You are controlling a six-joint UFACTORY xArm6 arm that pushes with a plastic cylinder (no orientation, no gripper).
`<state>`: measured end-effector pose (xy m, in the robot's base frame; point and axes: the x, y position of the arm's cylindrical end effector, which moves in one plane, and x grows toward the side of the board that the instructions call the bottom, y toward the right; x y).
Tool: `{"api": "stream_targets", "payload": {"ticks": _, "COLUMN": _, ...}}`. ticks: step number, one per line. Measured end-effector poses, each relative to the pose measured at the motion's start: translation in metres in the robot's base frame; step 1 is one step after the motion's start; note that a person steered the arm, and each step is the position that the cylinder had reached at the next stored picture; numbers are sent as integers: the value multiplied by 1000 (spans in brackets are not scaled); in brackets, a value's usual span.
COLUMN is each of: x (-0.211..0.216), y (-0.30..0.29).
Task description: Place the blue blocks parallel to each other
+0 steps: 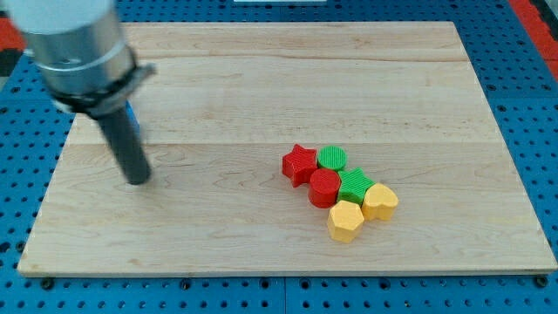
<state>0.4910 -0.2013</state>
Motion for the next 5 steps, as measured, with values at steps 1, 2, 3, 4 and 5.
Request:
{"api": "stream_targets", "payload": {"ticks": 1, "x": -61, "y": -18}}
{"api": "stream_targets", "payload": {"ticks": 2, "x": -90, "y": -40}}
{"api": "stream_targets", "payload": {"ticks": 3, "x": -103, "y": -39}}
{"api": "stream_targets", "payload": {"ticks": 4, "x": -113, "y": 11}}
{"api": "stream_targets", "payload": {"ticks": 5, "x": -117, "y": 93}}
